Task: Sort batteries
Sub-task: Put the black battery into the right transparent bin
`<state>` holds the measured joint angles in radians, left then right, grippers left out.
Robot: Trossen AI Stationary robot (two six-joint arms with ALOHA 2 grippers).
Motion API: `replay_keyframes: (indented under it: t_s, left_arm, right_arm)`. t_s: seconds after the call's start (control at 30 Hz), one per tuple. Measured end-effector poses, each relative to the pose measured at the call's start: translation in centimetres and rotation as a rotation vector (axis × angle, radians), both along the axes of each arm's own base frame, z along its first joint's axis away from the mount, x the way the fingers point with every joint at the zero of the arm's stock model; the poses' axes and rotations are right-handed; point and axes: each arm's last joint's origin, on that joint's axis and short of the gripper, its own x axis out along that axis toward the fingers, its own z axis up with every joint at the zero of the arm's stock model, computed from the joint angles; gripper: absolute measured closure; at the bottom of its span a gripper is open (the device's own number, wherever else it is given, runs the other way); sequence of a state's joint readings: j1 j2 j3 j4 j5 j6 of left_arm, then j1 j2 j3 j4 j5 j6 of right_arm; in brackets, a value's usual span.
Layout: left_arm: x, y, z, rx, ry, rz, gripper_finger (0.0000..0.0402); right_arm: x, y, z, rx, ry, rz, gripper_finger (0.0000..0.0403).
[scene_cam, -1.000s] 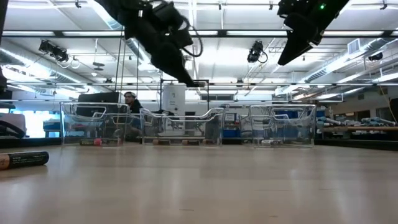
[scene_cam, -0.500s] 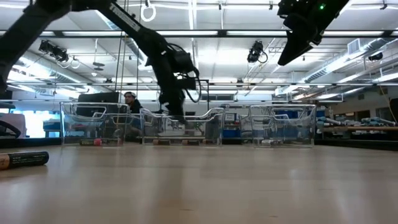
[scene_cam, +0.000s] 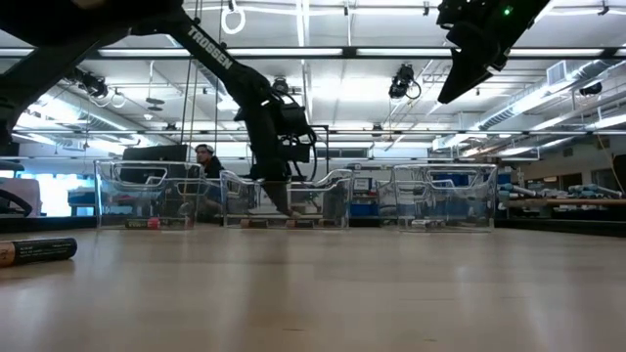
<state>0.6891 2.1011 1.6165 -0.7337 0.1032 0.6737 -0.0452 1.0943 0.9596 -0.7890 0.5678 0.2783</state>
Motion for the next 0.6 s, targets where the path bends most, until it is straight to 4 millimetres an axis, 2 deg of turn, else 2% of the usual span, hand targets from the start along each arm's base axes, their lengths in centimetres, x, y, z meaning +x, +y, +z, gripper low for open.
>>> replay_keyframes:
  t_s: [0.17,0.37,0.6]
  left_arm:
    - [-0.02,-0.01,-0.07,0.000,0.009,0.016,0.0354]
    - [-0.20,-0.17,-0.18,-0.005,0.041,0.030,0.0310]
    - [-0.18,-0.18,-0.17,-0.003,0.041,0.031,0.0302]
  right_arm:
    - [0.01,0.00,0.01,0.000,-0.001,0.000,0.0281]
    - [0.02,0.02,-0.01,0.008,-0.002,0.005,0.0281]
    - [0.02,0.03,-0.01,0.012,-0.005,0.002,0.0280]
